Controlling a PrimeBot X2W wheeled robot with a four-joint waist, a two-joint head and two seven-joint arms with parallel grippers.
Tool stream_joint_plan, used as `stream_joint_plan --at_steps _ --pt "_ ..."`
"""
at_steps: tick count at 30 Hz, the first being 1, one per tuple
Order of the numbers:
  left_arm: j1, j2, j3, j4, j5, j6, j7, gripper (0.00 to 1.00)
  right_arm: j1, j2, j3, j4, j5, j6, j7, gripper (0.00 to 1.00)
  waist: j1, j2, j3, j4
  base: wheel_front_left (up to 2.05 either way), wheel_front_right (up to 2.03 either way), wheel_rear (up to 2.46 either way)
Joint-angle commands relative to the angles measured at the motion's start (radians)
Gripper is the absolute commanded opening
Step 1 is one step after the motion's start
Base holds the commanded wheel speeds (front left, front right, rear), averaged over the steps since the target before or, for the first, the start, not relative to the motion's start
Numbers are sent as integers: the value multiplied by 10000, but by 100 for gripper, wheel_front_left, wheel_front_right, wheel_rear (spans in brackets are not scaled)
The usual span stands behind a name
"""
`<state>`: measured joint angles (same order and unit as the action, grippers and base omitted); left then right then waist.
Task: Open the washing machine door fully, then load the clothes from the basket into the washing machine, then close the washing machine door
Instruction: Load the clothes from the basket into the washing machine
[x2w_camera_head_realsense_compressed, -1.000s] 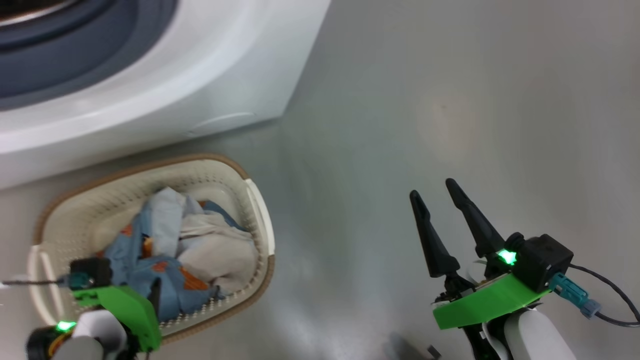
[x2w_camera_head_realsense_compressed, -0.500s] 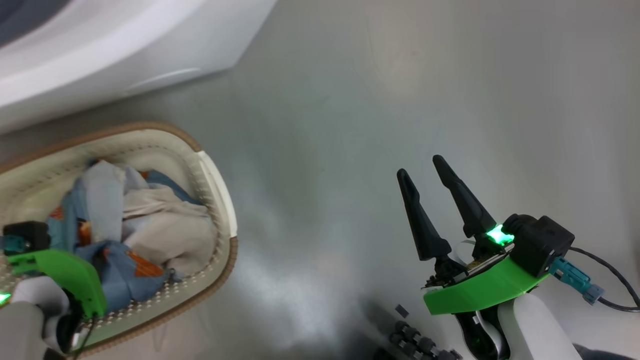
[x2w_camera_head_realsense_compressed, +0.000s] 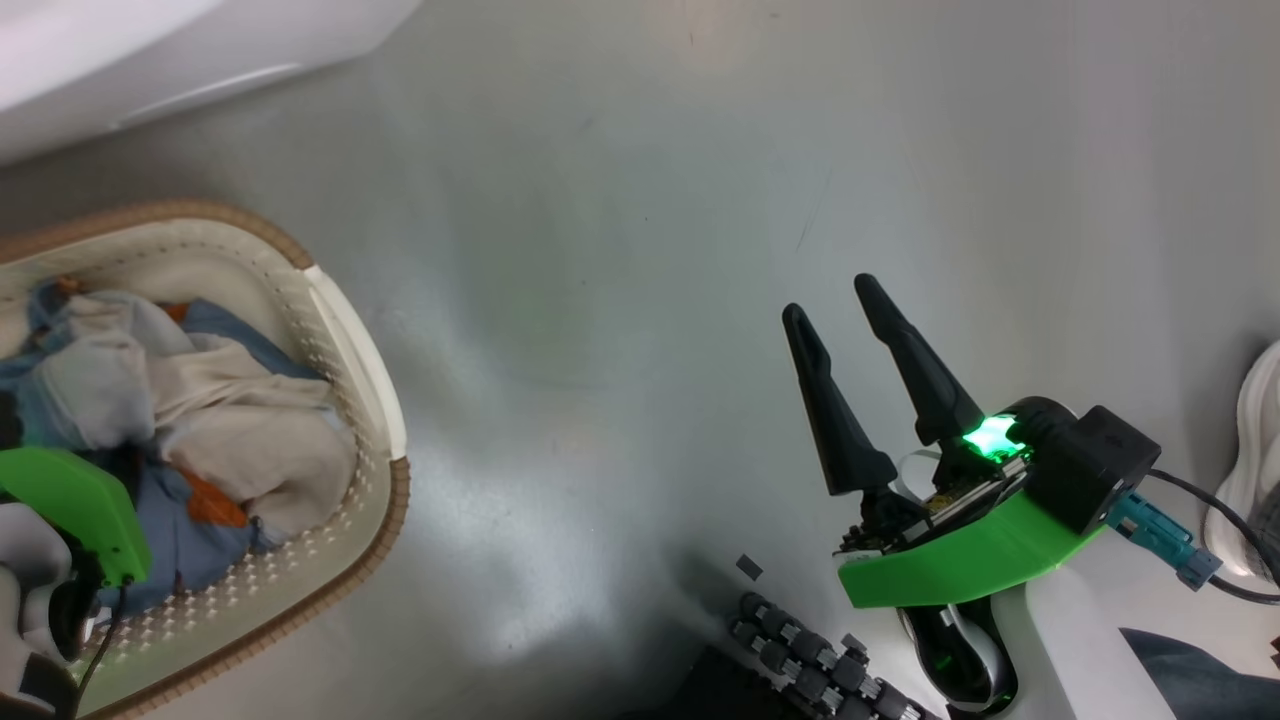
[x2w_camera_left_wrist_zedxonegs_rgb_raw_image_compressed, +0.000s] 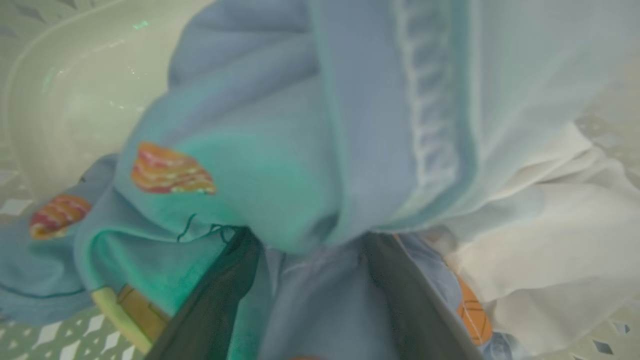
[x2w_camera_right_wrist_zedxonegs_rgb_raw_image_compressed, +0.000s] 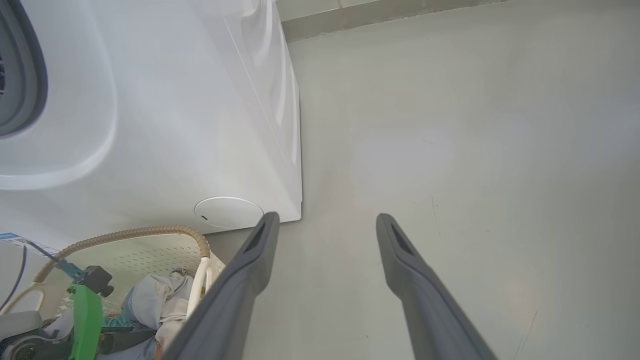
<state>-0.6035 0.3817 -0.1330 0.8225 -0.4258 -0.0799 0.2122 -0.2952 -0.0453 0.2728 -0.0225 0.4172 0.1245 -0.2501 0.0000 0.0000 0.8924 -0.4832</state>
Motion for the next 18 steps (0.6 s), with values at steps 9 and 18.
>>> stream_joint_plan --at_steps 9,18 --pt "-163 279 -64 -52 353 140 -475 12 -12 -49 -21 -234 62 62 -117 100 0 0 295 1 0 0 0" --pt "-59 -97 -374 128 400 78 -1124 0 -106 -49 -252 -115 -71 62 -117 100 0 0 -213 572 0 0 0"
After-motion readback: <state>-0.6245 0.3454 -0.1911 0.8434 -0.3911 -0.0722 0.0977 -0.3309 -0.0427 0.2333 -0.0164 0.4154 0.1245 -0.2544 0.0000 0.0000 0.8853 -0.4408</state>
